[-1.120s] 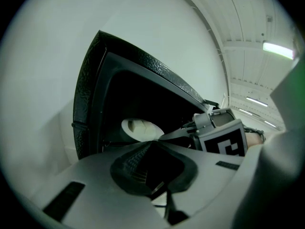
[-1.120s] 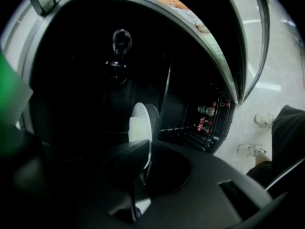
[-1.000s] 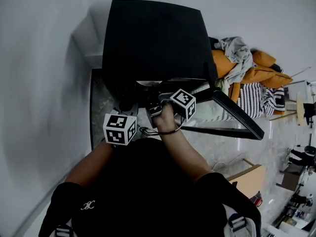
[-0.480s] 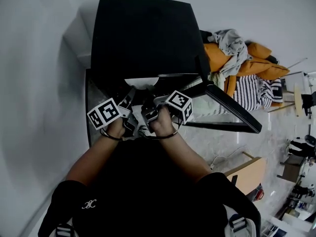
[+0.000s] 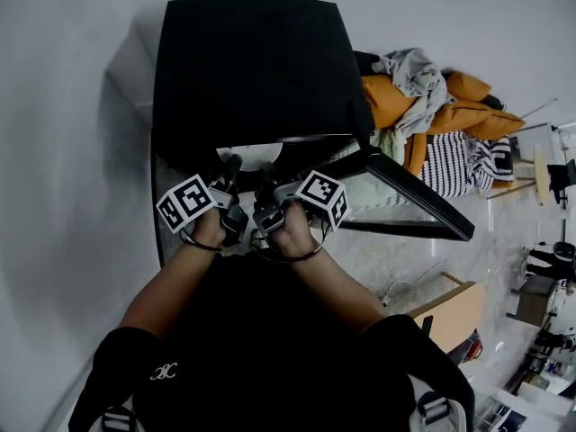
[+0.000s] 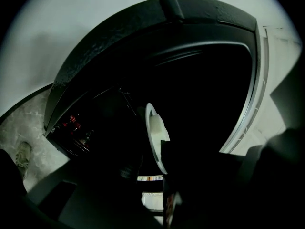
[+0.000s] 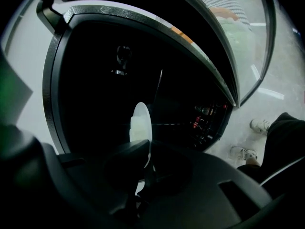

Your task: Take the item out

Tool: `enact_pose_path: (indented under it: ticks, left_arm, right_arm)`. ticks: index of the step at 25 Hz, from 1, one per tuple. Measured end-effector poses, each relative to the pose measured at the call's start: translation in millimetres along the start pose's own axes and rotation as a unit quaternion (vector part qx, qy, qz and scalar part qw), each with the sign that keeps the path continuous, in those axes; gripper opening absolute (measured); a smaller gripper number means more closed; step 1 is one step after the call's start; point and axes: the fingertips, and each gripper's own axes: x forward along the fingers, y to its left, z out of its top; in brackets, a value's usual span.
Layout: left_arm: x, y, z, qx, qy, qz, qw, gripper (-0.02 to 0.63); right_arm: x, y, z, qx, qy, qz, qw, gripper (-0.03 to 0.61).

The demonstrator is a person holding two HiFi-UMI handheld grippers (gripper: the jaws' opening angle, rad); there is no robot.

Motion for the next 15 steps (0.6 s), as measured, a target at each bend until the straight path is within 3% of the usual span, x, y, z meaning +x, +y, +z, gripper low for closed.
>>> enact_pose_path:
  ticks: [4, 7, 12, 15]
  left_arm:
    - [0.4, -3.3, 0.8, 0.001, -0.005, 0.001, 1.0, 0.057]
    - [-0.4, -3.3, 1.8, -0.009, -0.007, 0.001, 0.9999, 0.052]
    - [-5.0, 0.1, 2.9, -0.062, -0.01, 0.002, 0.998, 0.028]
    - [-5.8, -0.4, 2.9, -0.064, -0.011, 0.002, 0.9979, 0.018]
  right_arm:
    - [-1.8, 0.1, -2.1, -0.012, 0.006, 0.001, 1.0, 0.026]
    - [-1.9, 0.2, -3.8, -0.015, 0.01, 0.002, 1.0, 0.026]
    - [-2.1, -1.1, -9.5, -0.021, 0.022, -0.002, 1.0, 0.026]
    - [-1.7, -3.9, -11.2, -0.026, 0.03, -0.001, 0.999, 0.026]
